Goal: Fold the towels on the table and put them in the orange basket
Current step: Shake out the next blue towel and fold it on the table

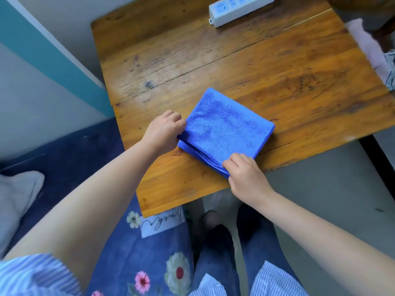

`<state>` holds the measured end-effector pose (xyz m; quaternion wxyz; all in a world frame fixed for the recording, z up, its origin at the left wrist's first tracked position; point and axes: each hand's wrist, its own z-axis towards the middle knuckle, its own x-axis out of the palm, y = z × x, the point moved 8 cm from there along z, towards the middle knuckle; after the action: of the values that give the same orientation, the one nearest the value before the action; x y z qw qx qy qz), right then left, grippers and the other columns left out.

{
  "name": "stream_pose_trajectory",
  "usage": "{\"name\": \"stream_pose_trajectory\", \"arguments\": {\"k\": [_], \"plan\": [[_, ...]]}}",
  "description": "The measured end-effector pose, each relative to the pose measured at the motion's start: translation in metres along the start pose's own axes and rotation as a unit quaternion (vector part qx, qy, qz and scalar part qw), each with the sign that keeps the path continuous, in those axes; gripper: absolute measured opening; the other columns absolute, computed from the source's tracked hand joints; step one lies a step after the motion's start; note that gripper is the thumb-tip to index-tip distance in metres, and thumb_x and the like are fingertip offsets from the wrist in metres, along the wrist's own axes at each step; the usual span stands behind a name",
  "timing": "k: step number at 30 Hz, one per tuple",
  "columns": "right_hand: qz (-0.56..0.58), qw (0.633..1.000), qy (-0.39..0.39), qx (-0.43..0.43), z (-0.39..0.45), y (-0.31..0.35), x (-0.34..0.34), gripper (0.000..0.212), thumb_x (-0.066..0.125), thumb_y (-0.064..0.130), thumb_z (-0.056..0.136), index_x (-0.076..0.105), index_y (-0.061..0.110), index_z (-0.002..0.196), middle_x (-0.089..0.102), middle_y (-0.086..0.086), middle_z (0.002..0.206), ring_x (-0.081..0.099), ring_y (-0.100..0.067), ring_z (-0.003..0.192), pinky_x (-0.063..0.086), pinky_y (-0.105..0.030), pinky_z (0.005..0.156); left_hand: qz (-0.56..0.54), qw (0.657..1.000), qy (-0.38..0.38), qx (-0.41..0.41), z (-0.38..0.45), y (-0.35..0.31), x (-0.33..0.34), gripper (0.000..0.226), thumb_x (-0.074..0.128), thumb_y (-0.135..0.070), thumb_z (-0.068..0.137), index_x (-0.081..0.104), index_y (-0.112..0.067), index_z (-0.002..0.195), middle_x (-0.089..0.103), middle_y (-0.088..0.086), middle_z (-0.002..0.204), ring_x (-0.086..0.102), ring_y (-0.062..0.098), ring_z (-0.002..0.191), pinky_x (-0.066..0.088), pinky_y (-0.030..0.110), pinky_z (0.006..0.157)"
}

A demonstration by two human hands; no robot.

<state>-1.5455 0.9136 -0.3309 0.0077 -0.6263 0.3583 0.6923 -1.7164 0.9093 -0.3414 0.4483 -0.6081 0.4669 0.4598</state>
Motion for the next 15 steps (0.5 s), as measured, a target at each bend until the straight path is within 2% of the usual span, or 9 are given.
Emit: {"name": "stream_pose_trajectory", "arguments": {"k": [2, 4, 6, 7, 8, 10, 12, 13, 15], "plan": [[-0.002, 1.000, -0.007, -0.010, -0.004, 0.002, 0.012, 0.026, 0.066, -0.019, 0.043, 0.056, 0.001, 0.057, 0.054, -0.014, 0.057, 0.055, -0.029, 0.050, 0.046, -0.027, 0.048, 0.037, 0.998, 0.048, -0.011, -0.004, 0.005, 0.016, 0.015, 0.048, 0.004, 0.077, 0.057, 0.001, 0.089, 0.056, 0.018, 0.102, 0.046, 0.030, 0.098, 0.035, 0.037, 0.069], [-0.034, 0.999, 0.027, -0.016, -0.007, 0.003, 0.028, 0.024, 0.069, -0.014, 0.049, 0.059, 0.002, 0.063, 0.057, -0.013, 0.065, 0.058, -0.028, 0.058, 0.045, -0.028, 0.053, 0.067, 0.993, 0.089, -0.024, -0.007, 0.008, 0.029, 0.022, 0.048, 0.000, 0.080, 0.055, -0.004, 0.101, 0.053, 0.013, 0.112, 0.044, 0.028, 0.106, 0.034, 0.035, 0.075], [-0.076, 0.991, 0.111, 0.007, -0.008, -0.005, 0.046, 0.015, 0.058, -0.004, 0.069, 0.060, 0.001, 0.083, 0.057, -0.013, 0.086, 0.056, -0.028, 0.081, 0.042, -0.032, 0.070, 0.087, 0.990, 0.112, -0.024, -0.012, 0.008, 0.039, 0.029, 0.047, -0.002, 0.082, 0.052, -0.008, 0.110, 0.048, 0.010, 0.121, 0.040, 0.027, 0.113, 0.035, 0.035, 0.081], [-0.060, 0.989, 0.136, 0.020, -0.009, -0.009, 0.049, 0.018, 0.051, -0.001, 0.074, 0.060, 0.000, 0.089, 0.056, -0.015, 0.091, 0.054, -0.029, 0.088, 0.040, -0.035, 0.075, 0.096, 0.988, 0.120, -0.024, -0.014, 0.009, 0.041, 0.031, 0.045, -0.003, 0.083, 0.051, -0.009, 0.113, 0.045, 0.010, 0.124, 0.039, 0.027, 0.115, 0.036, 0.035, 0.082], [-0.014, 0.990, 0.136, 0.026, -0.008, -0.010, 0.045, 0.020, 0.048, -0.001, 0.073, 0.060, -0.004, 0.088, 0.057, -0.018, 0.089, 0.055, -0.032, 0.086, 0.043, -0.037, 0.074, 0.101, 0.987, 0.121, -0.029, -0.016, 0.009, 0.041, 0.031, 0.044, -0.004, 0.084, 0.050, -0.009, 0.114, 0.044, 0.010, 0.126, 0.039, 0.027, 0.116, 0.036, 0.036, 0.083], [0.036, 0.996, 0.081, 0.016, 0.001, -0.011, 0.024, 0.022, 0.044, -0.004, 0.064, 0.062, -0.009, 0.075, 0.060, -0.022, 0.073, 0.061, -0.036, 0.069, 0.052, -0.037, 0.061, 0.078, 0.989, 0.107, -0.064, -0.020, 0.012, 0.039, 0.026, 0.043, -0.007, 0.085, 0.049, -0.006, 0.111, 0.046, 0.012, 0.124, 0.040, 0.029, 0.113, 0.038, 0.037, 0.079], [0.016, 1.000, -0.013, -0.015, 0.017, -0.015, -0.002, 0.027, 0.040, -0.002, 0.062, 0.064, -0.010, 0.070, 0.064, -0.023, 0.068, 0.064, -0.036, 0.062, 0.056, -0.037, 0.056, -0.013, 0.986, 0.071, -0.152, -0.026, 0.017, 0.036, 0.021, 0.043, -0.012, 0.087, 0.050, -0.003, 0.106, 0.049, 0.015, 0.117, 0.044, 0.032, 0.108, 0.039, 0.040, 0.076], [-0.009, 0.999, -0.033, -0.021, 0.029, -0.018, -0.009, 0.028, 0.041, -0.003, 0.063, 0.066, -0.010, 0.075, 0.066, -0.026, 0.076, 0.066, -0.039, 0.068, 0.057, -0.042, 0.062, -0.064, 0.977, 0.054, -0.194, -0.028, 0.019, 0.037, 0.021, 0.042, -0.016, 0.090, 0.050, -0.003, 0.105, 0.051, 0.015, 0.114, 0.045, 0.032, 0.106, 0.039, 0.040, 0.076], [-0.059, 0.998, -0.023, -0.012, 0.055, -0.031, -0.009, 0.032, 0.051, -0.004, 0.072, 0.064, -0.009, 0.101, 0.062, -0.031, 0.110, 0.059, -0.045, 0.102, 0.048, -0.052, 0.087, -0.099, 0.969, 0.026, -0.224, -0.030, 0.012, 0.039, 0.027, 0.044, -0.025, 0.092, 0.052, -0.005, 0.108, 0.053, 0.015, 0.114, 0.048, 0.031, 0.107, 0.041, 0.040, 0.079]]}}
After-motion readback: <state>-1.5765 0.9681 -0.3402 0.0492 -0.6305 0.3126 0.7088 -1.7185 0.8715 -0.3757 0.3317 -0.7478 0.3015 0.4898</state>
